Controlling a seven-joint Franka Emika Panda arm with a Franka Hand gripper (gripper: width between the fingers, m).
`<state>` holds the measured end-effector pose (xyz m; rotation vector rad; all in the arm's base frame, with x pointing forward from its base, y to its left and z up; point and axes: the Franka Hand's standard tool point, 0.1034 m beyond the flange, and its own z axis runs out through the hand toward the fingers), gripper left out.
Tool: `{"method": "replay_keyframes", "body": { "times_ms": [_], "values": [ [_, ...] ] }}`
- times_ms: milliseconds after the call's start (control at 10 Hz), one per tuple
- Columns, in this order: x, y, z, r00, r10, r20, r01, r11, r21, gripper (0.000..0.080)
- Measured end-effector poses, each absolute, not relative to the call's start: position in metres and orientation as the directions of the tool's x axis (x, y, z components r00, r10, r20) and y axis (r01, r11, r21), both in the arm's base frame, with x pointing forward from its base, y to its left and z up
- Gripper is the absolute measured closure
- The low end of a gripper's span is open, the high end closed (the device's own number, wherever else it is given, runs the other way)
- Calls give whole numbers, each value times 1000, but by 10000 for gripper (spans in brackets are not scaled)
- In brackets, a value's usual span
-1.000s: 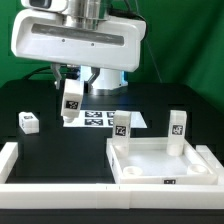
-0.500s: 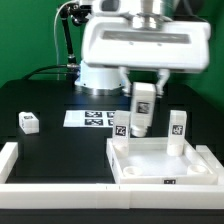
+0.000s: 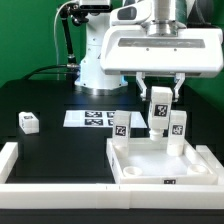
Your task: Assemble square table
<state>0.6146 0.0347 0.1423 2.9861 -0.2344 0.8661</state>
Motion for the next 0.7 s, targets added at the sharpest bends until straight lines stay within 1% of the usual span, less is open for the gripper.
{"method": "replay_keyframes", "body": {
  "times_ms": [100, 200, 300, 400, 500, 700],
  "values": [
    [619, 29, 147, 809, -149, 569, -154, -987, -38, 509],
    [624, 29, 147, 799, -167, 577, -158, -985, -67, 509],
    [630, 38, 142, 800, -179, 573, -155, -984, -91, 509],
    [636, 53, 133, 801, -200, 564, -166, -980, -112, 509],
    [642, 68, 121, 808, -210, 551, -172, -978, -121, 509],
    [636, 76, 107, 831, -205, 517, -174, -979, -109, 509]
  ]
}}
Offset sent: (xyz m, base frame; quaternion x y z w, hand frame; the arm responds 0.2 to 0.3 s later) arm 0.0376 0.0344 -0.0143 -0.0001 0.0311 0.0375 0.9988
